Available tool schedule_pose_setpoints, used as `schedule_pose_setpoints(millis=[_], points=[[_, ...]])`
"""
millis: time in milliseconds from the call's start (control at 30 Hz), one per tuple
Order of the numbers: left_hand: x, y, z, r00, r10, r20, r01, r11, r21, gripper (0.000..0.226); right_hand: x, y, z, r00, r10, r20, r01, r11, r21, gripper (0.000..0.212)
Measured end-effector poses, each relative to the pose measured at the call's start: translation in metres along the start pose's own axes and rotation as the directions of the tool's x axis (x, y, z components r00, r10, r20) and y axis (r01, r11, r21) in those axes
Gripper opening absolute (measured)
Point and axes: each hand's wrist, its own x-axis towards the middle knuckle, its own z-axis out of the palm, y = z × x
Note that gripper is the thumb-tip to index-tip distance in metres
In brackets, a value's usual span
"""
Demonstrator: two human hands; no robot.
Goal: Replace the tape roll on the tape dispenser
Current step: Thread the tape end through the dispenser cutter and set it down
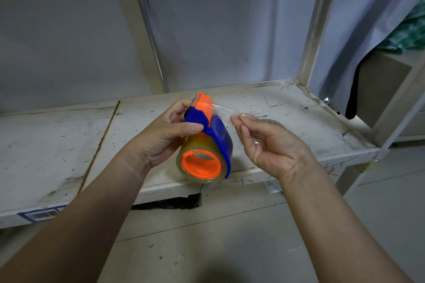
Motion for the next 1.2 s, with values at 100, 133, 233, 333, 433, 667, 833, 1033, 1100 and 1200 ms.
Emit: schedule_pose_setpoints(millis=[100, 133, 233, 333, 433, 667, 833, 1033, 1100, 1200], points=[[0.001, -0.003, -0.001, 1.0, -0.013, -0.013, 0.012, 1.0, -0.016, 0.08, 0.003, 0.001, -0.005, 0.99, -0.118, 0.074, 0.126, 0.985, -0.119, 0.017], [0.001, -0.004, -0.001, 1.0, -0.016, -0.016, 0.016, 1.0, -0.021, 0.081, 0.004, 0.001, -0.007, 0.98, -0.163, 0.117, 0.184, 0.963, -0.197, 0.015], [0.001, -0.007, -0.003, 0.999, -0.029, -0.023, 0.028, 0.997, -0.067, 0.085, 0.005, 0.003, -0.009, 0.908, -0.325, 0.264, 0.416, 0.772, -0.48, 0.021], [0.002, -0.009, -0.003, 0.999, -0.036, -0.029, 0.033, 0.993, -0.116, 0.089, 0.007, 0.013, -0.01, 0.79, -0.441, 0.426, 0.602, 0.424, -0.677, 0.017], [0.003, -0.012, -0.004, 0.998, -0.039, -0.04, 0.033, 0.99, -0.138, 0.094, 0.013, 0.022, -0.012, 0.655, -0.526, 0.542, 0.68, 0.099, -0.726, 0.015], [0.001, -0.017, -0.013, 0.994, -0.039, -0.105, 0.023, 0.988, -0.15, 0.087, 0.016, 0.037, -0.02, 0.603, -0.44, 0.665, 0.565, -0.353, -0.746, 0.037], [0.004, -0.016, -0.017, 0.988, -0.035, -0.153, 0.017, 0.992, -0.123, 0.085, 0.018, 0.043, -0.018, 0.635, -0.474, 0.61, 0.514, -0.331, -0.792, 0.044], [0.006, -0.016, -0.016, 0.981, -0.023, -0.194, -0.003, 0.991, -0.131, 0.088, 0.024, 0.059, -0.014, 0.609, -0.503, 0.613, 0.486, -0.374, -0.79, 0.056], [0.006, -0.015, -0.016, 0.978, -0.014, -0.209, -0.013, 0.992, -0.126, 0.079, 0.025, 0.06, -0.016, 0.616, -0.494, 0.613, 0.473, -0.391, -0.79, 0.058], [0.006, -0.014, -0.014, 0.971, -0.021, -0.236, -0.006, 0.994, -0.113, 0.064, 0.025, 0.057, -0.016, 0.609, -0.508, 0.608, 0.472, -0.384, -0.794, 0.054]])
